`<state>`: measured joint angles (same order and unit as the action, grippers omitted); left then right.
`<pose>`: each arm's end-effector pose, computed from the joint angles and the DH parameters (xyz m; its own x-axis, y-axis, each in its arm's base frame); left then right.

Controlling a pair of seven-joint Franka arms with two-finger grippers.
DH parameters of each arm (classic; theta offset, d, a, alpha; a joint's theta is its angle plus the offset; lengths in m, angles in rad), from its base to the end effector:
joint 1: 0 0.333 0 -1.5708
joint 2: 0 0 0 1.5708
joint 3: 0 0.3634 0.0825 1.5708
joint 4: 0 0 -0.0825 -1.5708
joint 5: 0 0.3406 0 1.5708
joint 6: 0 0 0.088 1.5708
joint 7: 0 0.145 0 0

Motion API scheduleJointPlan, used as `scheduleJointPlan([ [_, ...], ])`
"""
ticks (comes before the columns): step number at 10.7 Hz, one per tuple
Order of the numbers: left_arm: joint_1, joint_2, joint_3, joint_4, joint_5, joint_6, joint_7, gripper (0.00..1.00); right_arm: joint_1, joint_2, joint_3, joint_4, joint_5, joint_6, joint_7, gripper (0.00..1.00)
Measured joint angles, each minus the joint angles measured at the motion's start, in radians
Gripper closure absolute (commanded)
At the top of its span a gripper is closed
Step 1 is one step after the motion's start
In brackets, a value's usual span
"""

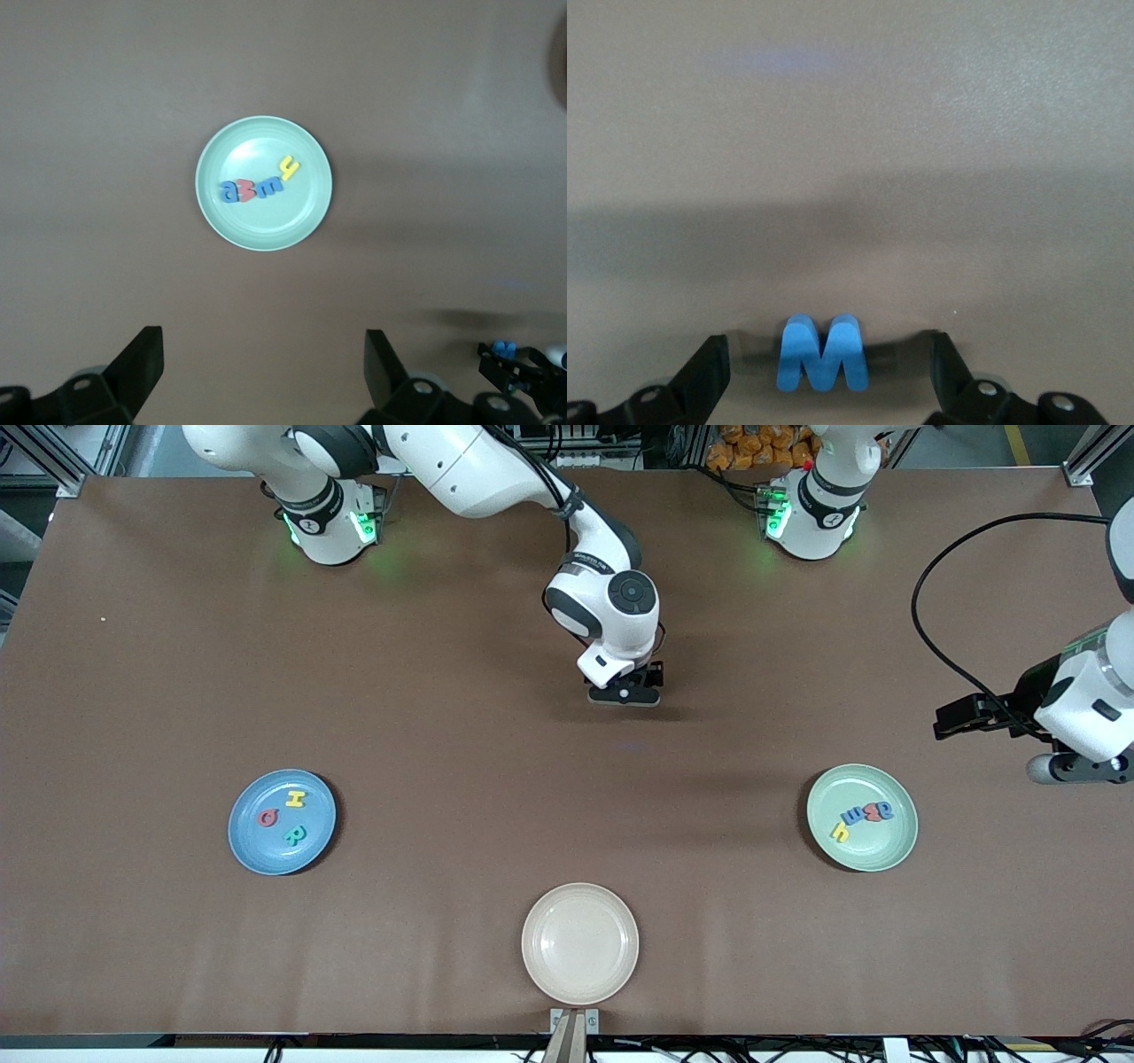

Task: Sort uppercase to blue plate, lowercase to green plate
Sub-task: 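Carry the blue M to the blue plate with the right gripper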

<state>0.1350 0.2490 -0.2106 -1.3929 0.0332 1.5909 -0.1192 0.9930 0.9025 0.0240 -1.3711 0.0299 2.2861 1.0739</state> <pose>0.5941 -0.0239 0.5763 0.9978 0.0469 -0.0475 0.0476 -0.9988 0.0128 0.3910 0.6275 0.1925 0.9959 -0.0850 -0.0309 -0.0859 -0.9958 -0.0304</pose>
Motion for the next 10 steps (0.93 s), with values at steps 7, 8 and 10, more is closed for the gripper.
scheduleJointPlan([
  [7,-0.034,-0.05,0.018,0.023,0.0,-0.008,0.002,0.0,0.002,-0.004,-0.001,0.017,-0.036,-0.019,0.0,1.0],
  [8,-0.042,-0.066,0.018,0.023,0.0,-0.013,0.001,0.0,0.002,-0.004,-0.001,0.018,-0.036,-0.019,0.0,1.0],
  [10,-0.048,-0.1,0.018,0.024,0.0,-0.024,0.001,0.0,0.001,-0.005,-0.005,0.022,-0.036,-0.022,0.0,1.0],
])
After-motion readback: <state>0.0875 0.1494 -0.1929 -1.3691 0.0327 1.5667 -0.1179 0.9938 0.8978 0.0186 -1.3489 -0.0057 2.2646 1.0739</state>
